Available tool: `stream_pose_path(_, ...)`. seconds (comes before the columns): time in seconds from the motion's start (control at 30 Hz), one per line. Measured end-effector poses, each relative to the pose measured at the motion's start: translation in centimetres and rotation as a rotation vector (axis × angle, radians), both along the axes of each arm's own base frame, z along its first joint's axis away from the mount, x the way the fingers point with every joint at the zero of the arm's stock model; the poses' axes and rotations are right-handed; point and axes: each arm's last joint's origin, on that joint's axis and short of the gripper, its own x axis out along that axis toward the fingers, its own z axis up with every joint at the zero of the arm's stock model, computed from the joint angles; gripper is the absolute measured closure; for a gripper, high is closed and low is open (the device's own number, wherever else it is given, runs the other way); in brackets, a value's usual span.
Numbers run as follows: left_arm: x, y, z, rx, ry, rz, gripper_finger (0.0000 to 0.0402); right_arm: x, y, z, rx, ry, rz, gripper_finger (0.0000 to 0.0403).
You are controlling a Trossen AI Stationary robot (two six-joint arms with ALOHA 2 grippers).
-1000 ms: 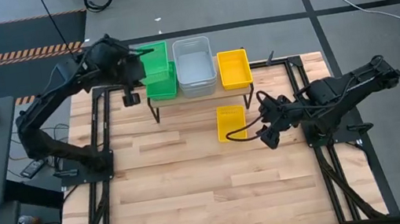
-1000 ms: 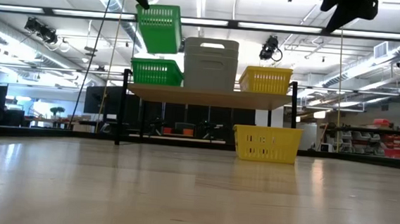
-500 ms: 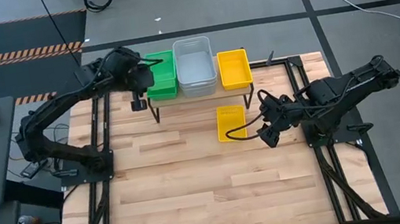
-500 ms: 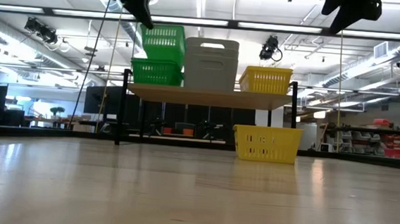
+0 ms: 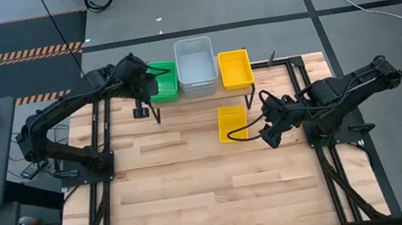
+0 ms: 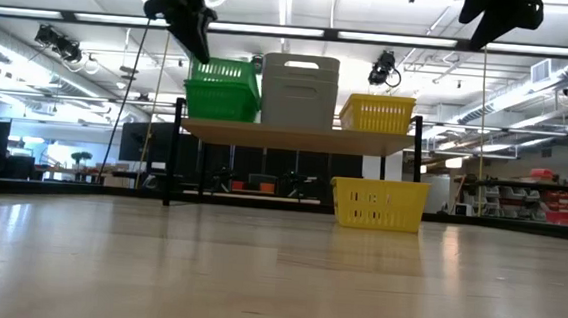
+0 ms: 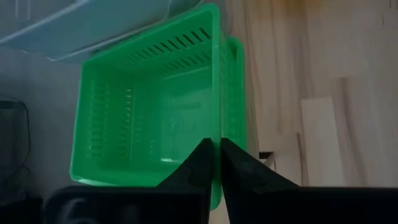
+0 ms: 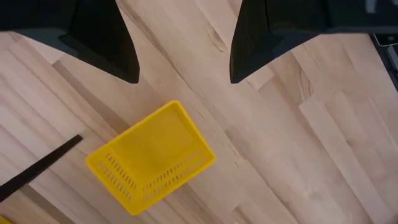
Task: Stack baskets on shelf by color
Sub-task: Stack the green bin on top of the green bins on the shelf
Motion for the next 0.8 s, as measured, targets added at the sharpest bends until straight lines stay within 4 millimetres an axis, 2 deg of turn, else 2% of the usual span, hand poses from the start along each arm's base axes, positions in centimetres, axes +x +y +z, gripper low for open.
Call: stream_pose_path(0.8,0.22,0.12,-0.13,-0.022,-0.032,0.153,0.0341,0.31,0.09,0.17,0.008,-0.036,0.004,0.0147)
